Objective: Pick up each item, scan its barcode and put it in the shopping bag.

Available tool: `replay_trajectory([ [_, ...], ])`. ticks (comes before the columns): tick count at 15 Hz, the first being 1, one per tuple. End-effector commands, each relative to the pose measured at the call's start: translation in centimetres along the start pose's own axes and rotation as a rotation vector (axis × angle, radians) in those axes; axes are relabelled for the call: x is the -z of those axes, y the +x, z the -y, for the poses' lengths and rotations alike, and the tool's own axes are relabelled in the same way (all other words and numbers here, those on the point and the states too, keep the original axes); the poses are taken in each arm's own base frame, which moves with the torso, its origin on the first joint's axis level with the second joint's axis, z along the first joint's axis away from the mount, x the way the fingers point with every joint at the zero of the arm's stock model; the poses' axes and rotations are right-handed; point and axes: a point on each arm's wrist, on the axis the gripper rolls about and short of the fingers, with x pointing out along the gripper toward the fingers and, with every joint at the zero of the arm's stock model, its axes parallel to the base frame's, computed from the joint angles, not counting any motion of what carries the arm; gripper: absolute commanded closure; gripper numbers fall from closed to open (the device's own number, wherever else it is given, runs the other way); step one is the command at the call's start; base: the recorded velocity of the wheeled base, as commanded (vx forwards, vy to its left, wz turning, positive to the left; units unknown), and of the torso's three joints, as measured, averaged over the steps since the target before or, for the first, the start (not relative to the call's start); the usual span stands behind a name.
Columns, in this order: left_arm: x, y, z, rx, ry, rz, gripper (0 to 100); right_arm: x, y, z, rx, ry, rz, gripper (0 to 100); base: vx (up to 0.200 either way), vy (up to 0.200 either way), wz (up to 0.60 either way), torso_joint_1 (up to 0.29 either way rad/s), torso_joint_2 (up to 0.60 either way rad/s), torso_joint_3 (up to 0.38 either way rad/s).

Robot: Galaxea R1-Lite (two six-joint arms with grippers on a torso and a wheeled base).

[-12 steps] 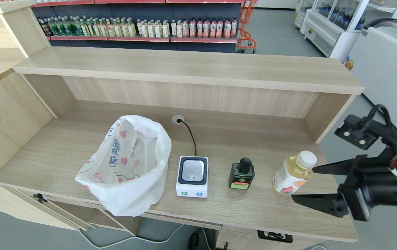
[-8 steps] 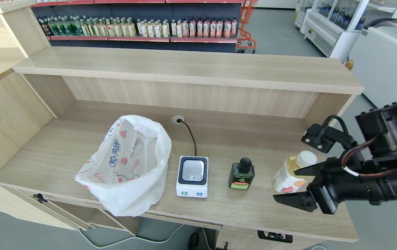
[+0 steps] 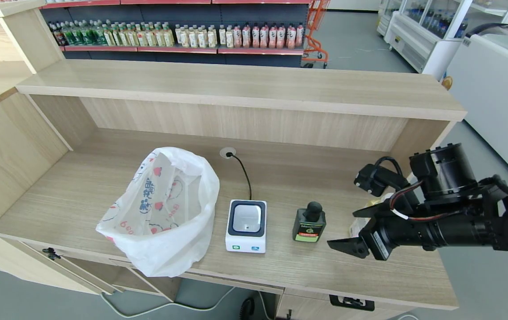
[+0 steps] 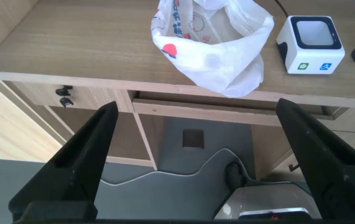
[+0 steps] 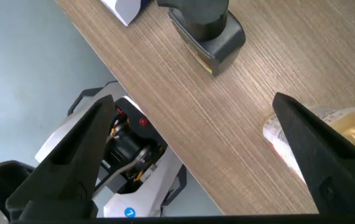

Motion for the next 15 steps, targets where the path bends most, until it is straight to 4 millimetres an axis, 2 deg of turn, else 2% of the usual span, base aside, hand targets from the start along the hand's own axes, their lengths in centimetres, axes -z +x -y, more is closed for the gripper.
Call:
replay_trajectory([
  [1, 0.0, 0.0, 0.0, -0.001, 0.000, 0.002, 0, 1.0, 1.4, 0.0, -0.023, 0.008, -0.027, 0, 0.000, 0.000, 0.00, 0.000, 0.00, 0.000],
  [8, 0.0, 0.0, 0.0, 0.001, 0.000, 0.000, 0, 1.9, 7.2, 0.8, -0.097, -0.022, 0.096, 0, 0.000, 0.000, 0.00, 0.000, 0.00, 0.000],
  [15, 0.0, 0.0, 0.0, 0.001, 0.000, 0.000, 0, 1.8, 11.0, 0.6, -0.149, -0.056, 0.155, 0, 0.000, 0.000, 0.00, 0.000, 0.00, 0.000],
])
